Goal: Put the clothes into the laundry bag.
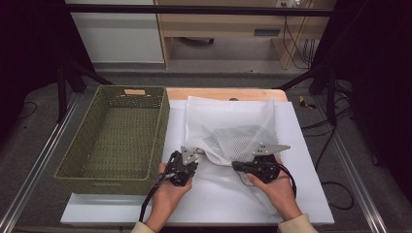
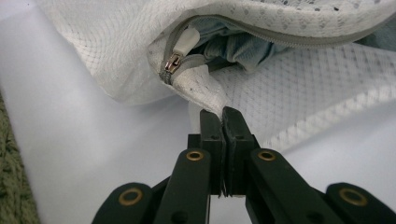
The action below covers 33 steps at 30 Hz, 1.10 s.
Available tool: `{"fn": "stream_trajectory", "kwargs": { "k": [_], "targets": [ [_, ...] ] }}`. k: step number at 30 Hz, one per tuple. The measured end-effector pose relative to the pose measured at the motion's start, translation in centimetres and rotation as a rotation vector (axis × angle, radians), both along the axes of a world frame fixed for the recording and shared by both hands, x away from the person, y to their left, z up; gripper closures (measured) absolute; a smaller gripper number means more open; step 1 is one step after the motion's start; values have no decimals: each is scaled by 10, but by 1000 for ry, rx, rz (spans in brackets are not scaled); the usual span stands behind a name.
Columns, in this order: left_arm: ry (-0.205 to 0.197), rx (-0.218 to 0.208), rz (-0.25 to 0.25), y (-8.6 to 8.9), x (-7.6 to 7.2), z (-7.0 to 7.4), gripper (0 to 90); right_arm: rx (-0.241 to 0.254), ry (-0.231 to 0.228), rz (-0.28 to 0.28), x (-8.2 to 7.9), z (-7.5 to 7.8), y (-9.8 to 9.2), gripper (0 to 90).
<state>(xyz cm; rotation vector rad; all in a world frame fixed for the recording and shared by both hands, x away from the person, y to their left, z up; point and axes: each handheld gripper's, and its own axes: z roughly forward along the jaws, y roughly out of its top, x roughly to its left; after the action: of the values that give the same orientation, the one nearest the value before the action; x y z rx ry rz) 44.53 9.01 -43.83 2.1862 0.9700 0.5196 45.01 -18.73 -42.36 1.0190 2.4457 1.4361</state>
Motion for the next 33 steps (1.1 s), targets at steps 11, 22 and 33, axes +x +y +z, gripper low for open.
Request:
{"fn": "stream_trajectory", "kwargs": {
  "k": [11, 22, 33],
  "targets": [
    [15, -18, -43, 13, -25, 3, 886, -7, -3, 25, -6, 5, 4, 897],
    [38, -47, -63, 29, -46, 4, 886, -58, 8, 52, -12, 2, 9, 897],
    [81, -81, -79, 48, -66, 1, 887, -86, 15, 71, -22, 3, 13, 897]
  ]
}}
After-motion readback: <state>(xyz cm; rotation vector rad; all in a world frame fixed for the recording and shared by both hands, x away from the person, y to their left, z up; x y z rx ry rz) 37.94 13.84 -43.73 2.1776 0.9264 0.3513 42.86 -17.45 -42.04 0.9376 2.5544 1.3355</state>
